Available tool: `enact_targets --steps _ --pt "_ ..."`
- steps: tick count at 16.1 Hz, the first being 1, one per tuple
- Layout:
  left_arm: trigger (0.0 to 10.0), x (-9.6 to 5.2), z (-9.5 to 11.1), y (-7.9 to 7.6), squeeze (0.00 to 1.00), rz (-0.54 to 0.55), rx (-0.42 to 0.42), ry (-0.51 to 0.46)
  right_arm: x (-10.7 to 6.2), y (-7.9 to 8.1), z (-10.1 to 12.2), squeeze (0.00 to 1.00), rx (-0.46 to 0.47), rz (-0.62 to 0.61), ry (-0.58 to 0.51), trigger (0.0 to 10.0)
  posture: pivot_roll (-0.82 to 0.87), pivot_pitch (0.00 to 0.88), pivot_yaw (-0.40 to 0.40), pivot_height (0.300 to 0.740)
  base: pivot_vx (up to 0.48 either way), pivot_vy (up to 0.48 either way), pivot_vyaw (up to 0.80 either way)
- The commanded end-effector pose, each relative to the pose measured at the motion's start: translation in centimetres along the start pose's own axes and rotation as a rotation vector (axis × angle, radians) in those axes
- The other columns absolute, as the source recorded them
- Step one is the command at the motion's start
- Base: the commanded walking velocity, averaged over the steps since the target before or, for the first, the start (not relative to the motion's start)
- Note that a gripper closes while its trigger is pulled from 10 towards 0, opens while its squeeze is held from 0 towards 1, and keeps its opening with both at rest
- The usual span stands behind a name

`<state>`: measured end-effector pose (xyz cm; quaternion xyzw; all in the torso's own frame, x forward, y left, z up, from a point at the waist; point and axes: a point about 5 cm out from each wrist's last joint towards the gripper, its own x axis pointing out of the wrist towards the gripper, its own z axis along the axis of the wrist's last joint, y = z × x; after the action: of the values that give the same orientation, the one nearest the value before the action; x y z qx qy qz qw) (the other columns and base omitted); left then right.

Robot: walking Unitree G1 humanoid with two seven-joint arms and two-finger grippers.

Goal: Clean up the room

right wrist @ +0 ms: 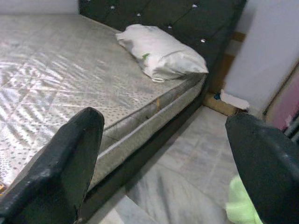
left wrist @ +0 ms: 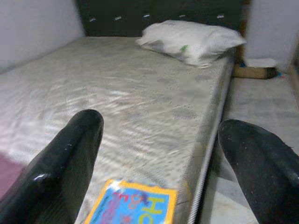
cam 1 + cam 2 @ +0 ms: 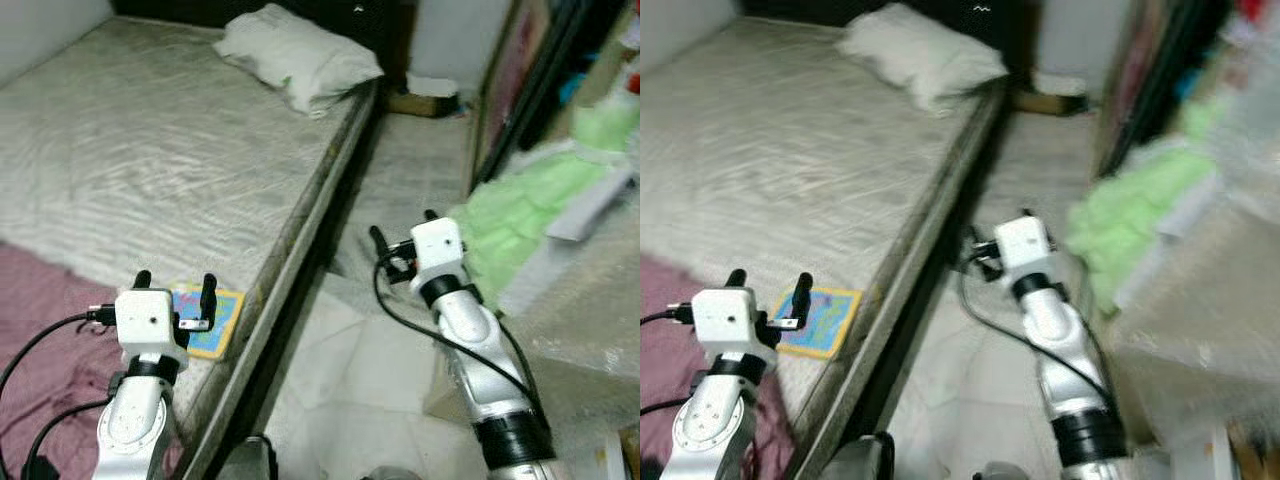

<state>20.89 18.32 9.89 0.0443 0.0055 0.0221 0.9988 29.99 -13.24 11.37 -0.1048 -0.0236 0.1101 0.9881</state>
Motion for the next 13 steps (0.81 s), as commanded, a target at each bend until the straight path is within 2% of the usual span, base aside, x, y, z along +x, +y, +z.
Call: enact_targets --steps 1,13 --pt "10.0 -0.12 -0.19 0.48 0.00 0.019 0.016 0.016 0.27 0.84 0.28 0.00 0.006 0.029 -0.008 10.0 -0.07 0.107 -0.012 0.740 0.000 0.000 0.80" --pt "10.0 0.27 -0.28 0.31 0.00 0.007 0.053 0.024 0.46 0.69 0.16 0.00 0.038 0.025 -0.010 10.0 -0.06 0.095 -0.006 0.740 0.000 0.000 0.80"
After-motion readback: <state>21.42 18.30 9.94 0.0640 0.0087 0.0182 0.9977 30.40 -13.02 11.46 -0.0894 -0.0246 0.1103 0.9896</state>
